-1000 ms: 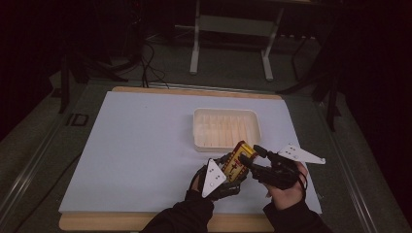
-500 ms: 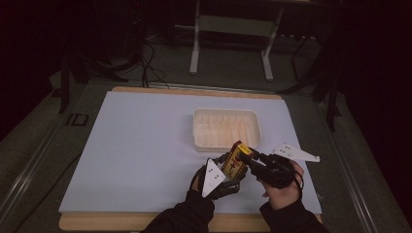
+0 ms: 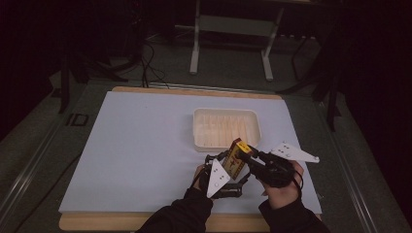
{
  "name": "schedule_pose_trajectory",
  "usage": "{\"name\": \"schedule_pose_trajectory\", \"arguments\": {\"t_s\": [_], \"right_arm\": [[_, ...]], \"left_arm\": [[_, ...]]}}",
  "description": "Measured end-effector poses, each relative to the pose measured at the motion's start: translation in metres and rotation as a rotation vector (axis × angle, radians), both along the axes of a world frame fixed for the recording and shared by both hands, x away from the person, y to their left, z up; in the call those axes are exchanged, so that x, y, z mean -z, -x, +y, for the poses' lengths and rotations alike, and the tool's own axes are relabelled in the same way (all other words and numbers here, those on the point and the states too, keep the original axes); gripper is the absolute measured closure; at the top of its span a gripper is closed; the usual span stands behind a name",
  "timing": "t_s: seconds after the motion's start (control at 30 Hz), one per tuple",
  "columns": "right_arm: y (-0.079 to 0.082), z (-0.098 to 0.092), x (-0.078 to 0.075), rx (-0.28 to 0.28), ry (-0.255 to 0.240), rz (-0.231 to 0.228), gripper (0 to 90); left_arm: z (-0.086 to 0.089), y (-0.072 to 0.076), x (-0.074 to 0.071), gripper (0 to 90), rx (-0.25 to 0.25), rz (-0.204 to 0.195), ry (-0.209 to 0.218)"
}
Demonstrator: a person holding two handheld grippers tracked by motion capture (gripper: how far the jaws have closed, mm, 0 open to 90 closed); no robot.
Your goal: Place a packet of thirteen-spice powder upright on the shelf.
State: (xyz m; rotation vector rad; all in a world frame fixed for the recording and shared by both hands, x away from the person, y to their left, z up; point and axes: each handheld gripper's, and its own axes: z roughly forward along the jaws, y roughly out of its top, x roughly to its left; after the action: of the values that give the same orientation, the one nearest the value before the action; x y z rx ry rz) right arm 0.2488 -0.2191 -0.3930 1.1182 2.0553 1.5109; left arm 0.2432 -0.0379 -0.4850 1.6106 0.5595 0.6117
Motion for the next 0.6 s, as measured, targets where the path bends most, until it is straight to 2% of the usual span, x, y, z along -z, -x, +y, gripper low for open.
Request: {"name": "schedule_pose_trajectory", "arguments": {"t_s": [0.07, 0.13, 0.23, 0.43, 0.6], "right_arm": [[0.000, -0.001, -0.002, 0.000, -0.002, -0.003, 67.6], [0.000, -0.001, -0.003, 0.006, 0.005, -0.010, 67.6], [-0.002, -0.003, -0.005, 0.015, 0.000, -0.011, 67.6], [-0.005, -0.005, -0.010, 0.030, 0.004, -0.028, 67.5], [-0.008, -0.006, -0.016, 0.047, 0.001, -0.049, 67.5]], "left_arm": [[0.001, -0.001, -0.002, 9.2, 0.023, 0.040, 0.024], [0.001, -0.002, -0.003, 2.6, 0.017, 0.043, 0.015], [0.002, -0.003, -0.005, 2.2, 0.024, 0.087, 0.008], [0.010, -0.007, -0.008, 2.2, 0.052, 0.117, 0.030], [0.021, -0.009, -0.013, 2.2, 0.077, 0.129, 0.020]]}}
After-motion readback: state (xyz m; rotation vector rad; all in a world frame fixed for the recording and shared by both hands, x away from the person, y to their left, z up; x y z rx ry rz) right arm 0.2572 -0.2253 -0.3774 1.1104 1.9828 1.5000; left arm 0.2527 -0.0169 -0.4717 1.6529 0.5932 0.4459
